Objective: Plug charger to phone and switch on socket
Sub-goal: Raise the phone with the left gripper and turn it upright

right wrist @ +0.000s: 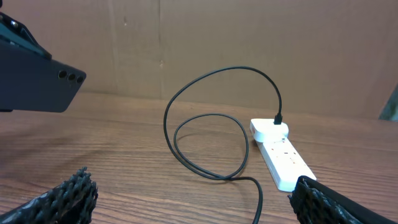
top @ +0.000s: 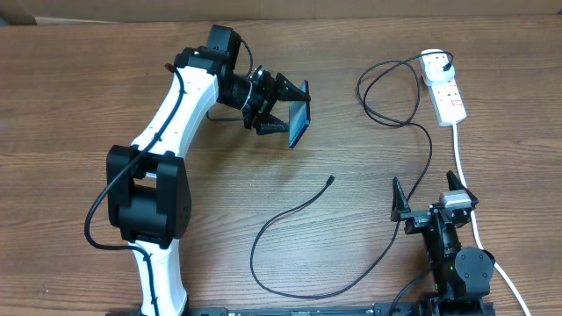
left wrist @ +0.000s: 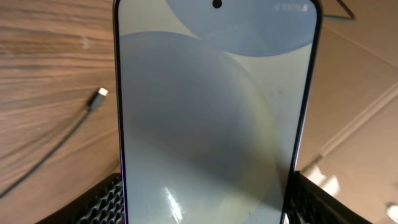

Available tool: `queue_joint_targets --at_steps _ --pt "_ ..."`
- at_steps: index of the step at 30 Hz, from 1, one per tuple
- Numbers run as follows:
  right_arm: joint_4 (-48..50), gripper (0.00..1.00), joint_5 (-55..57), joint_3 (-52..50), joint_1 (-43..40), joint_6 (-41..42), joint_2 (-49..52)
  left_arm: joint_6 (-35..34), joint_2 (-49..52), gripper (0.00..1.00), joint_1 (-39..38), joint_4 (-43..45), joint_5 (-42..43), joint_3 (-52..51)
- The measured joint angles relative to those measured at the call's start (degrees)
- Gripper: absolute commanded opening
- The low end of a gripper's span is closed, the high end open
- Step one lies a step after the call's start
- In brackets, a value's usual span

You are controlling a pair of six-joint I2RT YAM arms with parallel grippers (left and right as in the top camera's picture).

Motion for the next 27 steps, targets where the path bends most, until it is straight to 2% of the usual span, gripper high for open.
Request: queue_joint_targets --at_steps 9,27 --pt "0.0 1.0 0.0 0.0 0.0 0.0 0.0 0.0 0.0 0.68 0.0 0.0 3.7 0.0" --pt "0.0 1.0 0.0 0.0 0.0 0.0 0.0 0.0 0.0 0.68 0.0 0.0 4.3 0.0"
